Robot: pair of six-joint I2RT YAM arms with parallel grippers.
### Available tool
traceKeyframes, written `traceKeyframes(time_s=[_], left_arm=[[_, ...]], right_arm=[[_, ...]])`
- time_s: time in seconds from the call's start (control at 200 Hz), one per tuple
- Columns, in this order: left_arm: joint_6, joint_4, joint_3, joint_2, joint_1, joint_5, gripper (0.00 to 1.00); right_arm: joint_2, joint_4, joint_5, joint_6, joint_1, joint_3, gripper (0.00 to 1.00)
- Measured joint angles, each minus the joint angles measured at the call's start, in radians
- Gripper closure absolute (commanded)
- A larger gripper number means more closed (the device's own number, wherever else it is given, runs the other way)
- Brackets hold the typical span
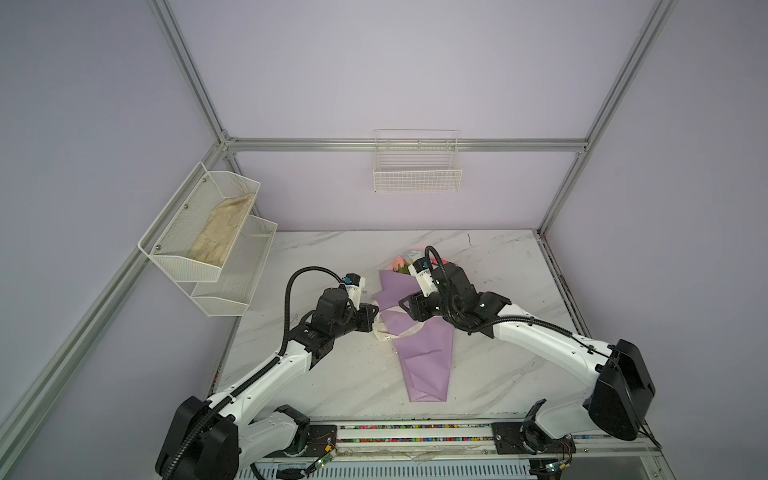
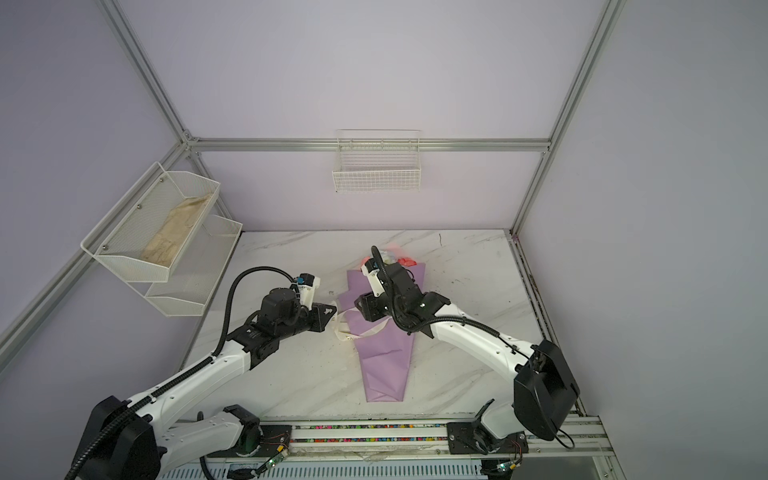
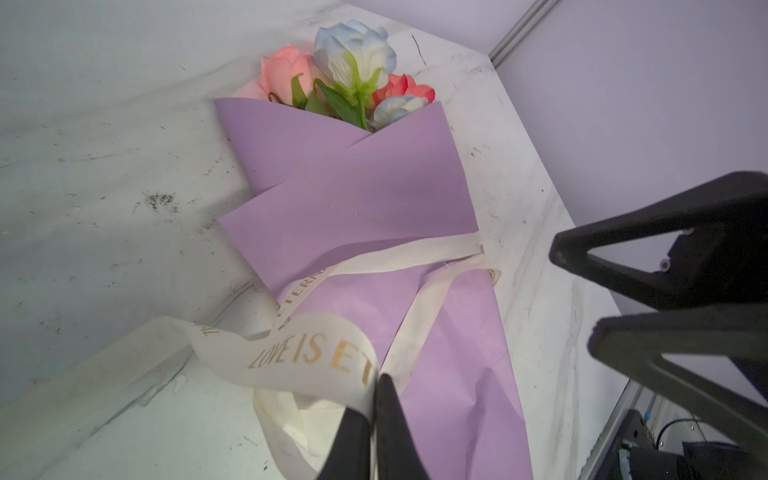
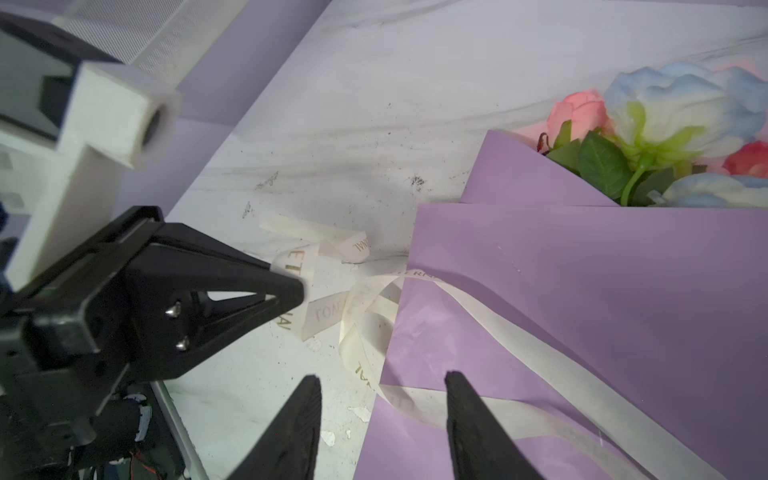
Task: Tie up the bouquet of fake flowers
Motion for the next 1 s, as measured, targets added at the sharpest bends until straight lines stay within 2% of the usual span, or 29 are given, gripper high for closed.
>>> traceKeyframes(time_s=[0.09,0.215,0.43,0.665,1.0], left_arm=[[0.031,-0.021,0.002,0.004,0.000,0.038,0.94],[0.061,-0.038,0.004,-0.005,0.000,0.080,0.95],[0.082,-0.076,0.004,-0.062,0.000,0.101,0.95],[0.101,-0.094,0.004,-0.105,0.000,0.104,0.95],[0.105,-0.099,0.004,-0.072,0.000,0.113,0.95]], right_arm=[[0.004,0.085,0.012,0.000,0.001,-0.033,0.51],[0.069,0.216,-0.016,-0.087,0.001,-0.037,0.51],[0.187,0.402,-0.062,-0.304,0.001,-0.099,0.50],[0.267,0.601,-0.212,-0.524,0.004,-0.176,0.49],[0.438,0.835,-0.379,-0.599,0.024,-0.147,0.46]])
